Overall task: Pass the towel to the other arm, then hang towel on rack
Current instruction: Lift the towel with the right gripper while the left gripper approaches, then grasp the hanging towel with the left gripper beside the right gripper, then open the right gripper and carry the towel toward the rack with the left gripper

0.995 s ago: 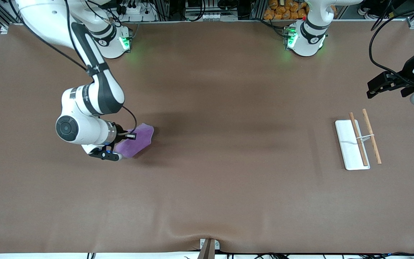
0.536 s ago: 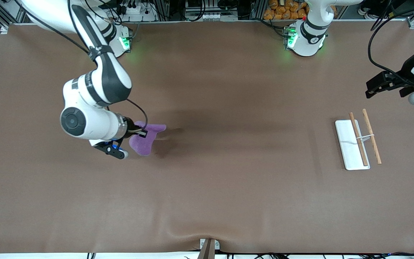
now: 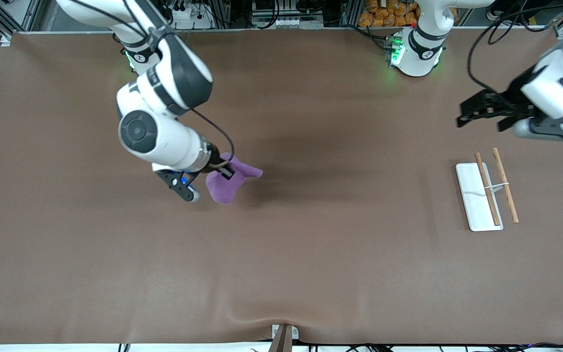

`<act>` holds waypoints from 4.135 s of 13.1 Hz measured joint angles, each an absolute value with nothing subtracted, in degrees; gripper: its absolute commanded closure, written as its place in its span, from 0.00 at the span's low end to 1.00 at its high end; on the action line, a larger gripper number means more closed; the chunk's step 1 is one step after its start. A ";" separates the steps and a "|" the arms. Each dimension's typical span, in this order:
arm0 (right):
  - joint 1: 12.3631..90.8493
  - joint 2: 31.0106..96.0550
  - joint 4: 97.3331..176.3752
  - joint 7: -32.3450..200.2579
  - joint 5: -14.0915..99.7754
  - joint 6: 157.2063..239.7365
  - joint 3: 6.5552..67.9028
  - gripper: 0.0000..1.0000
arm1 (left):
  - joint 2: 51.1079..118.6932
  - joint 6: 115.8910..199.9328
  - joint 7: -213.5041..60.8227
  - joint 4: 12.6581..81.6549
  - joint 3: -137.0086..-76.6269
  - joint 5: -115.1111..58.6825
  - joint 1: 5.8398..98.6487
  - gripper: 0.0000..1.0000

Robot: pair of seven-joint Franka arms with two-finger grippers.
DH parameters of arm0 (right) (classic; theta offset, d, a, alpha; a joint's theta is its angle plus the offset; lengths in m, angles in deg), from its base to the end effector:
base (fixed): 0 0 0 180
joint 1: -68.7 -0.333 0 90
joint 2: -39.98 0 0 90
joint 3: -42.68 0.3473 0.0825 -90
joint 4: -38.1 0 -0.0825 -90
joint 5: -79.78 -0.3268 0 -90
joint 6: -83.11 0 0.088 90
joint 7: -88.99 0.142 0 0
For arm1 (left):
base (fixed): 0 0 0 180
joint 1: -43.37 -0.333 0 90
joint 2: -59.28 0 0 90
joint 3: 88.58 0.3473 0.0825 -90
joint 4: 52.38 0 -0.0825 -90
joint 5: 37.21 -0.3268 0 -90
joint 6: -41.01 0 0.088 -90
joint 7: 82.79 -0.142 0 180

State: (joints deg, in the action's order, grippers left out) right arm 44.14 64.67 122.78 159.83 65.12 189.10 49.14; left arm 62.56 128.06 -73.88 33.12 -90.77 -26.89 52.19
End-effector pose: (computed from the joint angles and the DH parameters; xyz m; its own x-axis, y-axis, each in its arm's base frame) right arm 0.5367 0.3423 0.4428 0.6819 -0.6712 -0.2908 -0.7074 -0.7062 -0.0288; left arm 0.4965 -0.1226 0.6223 0.9972 -0.0481 -0.0570 -0.0375 -0.9839 0.1745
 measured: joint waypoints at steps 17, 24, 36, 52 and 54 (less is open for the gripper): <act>35.17 68.68 111.96 195.69 53.02 202.58 48.73 1.00 | 80.78 141.29 -41.39 37.46 -91.10 -7.64 67.53 0.01; 35.52 68.74 111.63 196.19 51.28 202.79 48.50 1.00 | 78.87 139.12 -29.95 35.91 -90.27 -5.47 62.81 0.03; 35.20 68.75 111.21 196.41 50.16 202.79 48.75 1.00 | 81.51 147.70 -13.54 35.14 -90.63 6.61 62.66 0.25; 35.18 68.75 111.05 196.50 49.42 202.79 48.78 0.00 | 83.26 141.51 -15.77 31.31 -90.15 1.61 62.73 1.00; 35.18 68.75 111.04 196.51 49.43 202.75 48.78 0.00 | 82.35 135.89 -21.60 28.82 -89.79 -0.91 59.87 1.00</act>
